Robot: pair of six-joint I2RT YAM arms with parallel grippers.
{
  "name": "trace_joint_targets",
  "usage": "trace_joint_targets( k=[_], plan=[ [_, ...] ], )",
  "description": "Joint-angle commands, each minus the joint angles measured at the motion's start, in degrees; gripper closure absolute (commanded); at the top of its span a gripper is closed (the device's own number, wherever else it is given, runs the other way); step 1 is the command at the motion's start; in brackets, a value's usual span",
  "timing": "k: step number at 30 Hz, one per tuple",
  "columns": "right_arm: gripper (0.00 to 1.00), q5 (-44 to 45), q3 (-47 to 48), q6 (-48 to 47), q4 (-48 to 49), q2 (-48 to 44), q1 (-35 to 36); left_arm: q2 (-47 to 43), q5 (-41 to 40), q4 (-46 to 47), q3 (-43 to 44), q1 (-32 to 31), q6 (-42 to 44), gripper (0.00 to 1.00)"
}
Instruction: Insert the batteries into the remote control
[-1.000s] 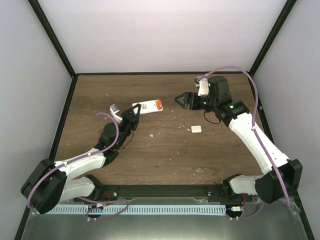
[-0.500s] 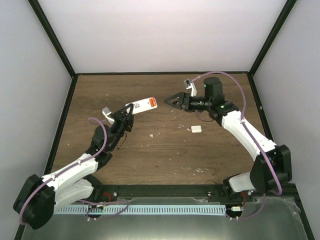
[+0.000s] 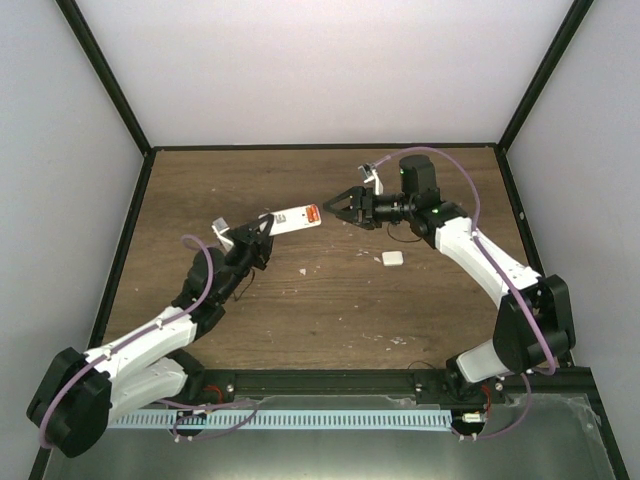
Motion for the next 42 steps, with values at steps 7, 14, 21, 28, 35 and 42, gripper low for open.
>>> trace_joint_targets(
  k=[7, 14, 21, 28, 35, 42],
  plan=[
    [0.33, -2.4, 3.8, -0.8, -1.2, 3.1, 2.2, 1.0, 3.9, -1.5, 1.6, 0.2, -1.5, 1.0],
    [0.39, -3.5, 4.6, -1.9, -2.6, 3.8, 3.1, 1.5, 4.1, -2.2, 2.1, 0.2, -1.1, 1.0],
    [0.38, -3.9, 6.0, -5.1, -6.6, 4.5, 3.3, 2.8, 4.9, -1.7, 2.4, 0.2, -1.7, 1.0],
    [0.36, -3.4, 6.4, -6.7, -8.3, 5.2, 3.6, 3.9, 5.6, -0.3, 2.9, 0.2, -1.7, 1.0],
    [0.3, -0.2, 6.4, -8.6, -10.4, 5.9, 3.6, 3.4, 5.3, -0.4, 2.6, 0.2, -1.8, 1.0],
    [0.27, 1.1, 6.2, -9.1, -10.4, 6.4, 3.6, 2.8, 4.7, -0.3, 2.2, 0.2, -1.9, 1.0]
  ],
)
